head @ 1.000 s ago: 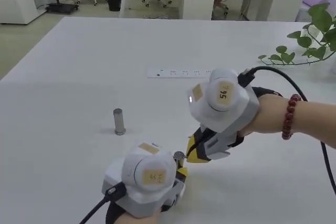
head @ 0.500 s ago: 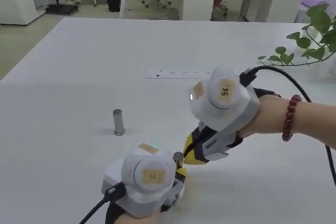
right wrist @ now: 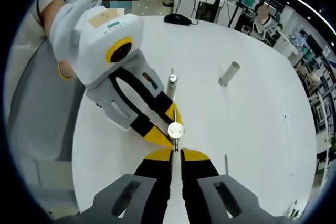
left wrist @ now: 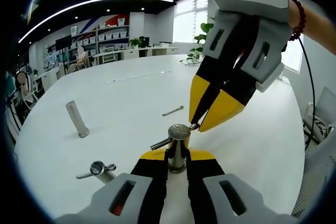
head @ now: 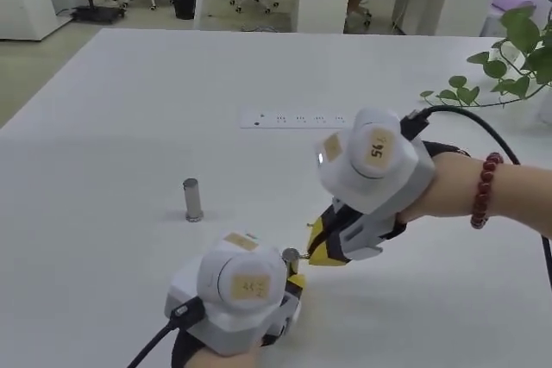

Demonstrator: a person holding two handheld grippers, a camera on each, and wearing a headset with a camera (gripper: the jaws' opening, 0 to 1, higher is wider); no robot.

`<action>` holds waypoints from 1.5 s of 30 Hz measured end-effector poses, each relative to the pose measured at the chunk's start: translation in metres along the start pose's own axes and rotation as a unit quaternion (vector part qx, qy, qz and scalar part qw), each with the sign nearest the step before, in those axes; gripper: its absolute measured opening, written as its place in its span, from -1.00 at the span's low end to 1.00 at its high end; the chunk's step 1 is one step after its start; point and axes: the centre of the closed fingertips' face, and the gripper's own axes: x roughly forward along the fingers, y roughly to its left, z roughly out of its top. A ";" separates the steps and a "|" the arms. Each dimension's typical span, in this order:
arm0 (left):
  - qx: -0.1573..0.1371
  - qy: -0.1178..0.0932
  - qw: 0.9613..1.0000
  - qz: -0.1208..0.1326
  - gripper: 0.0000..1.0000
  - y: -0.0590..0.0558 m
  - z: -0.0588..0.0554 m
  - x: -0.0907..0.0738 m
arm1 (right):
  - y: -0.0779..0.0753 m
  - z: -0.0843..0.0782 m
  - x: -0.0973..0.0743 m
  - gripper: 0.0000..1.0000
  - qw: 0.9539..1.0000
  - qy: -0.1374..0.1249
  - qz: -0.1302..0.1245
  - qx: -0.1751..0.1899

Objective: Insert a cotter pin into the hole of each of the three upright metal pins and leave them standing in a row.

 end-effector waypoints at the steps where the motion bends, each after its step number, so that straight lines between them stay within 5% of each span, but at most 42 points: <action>1: 0.000 0.000 1.000 0.000 -0.77 0.000 0.000 0.000 | 0.000 0.000 0.000 -0.87 1.000 0.001 0.000 0.000; 26: 0.005 0.006 1.000 0.005 -0.76 0.000 0.000 -0.001 | 0.001 0.007 0.007 -0.88 1.000 -0.009 0.001 0.011; 35: -0.003 0.012 1.000 0.012 -0.58 0.005 -0.001 -0.004 | 0.002 0.008 0.008 -0.85 1.000 -0.009 0.003 0.020; 45: -0.014 0.038 0.999 0.015 -0.46 0.001 -0.013 -0.014 | 0.005 0.017 0.007 -0.62 0.999 -0.031 0.000 0.041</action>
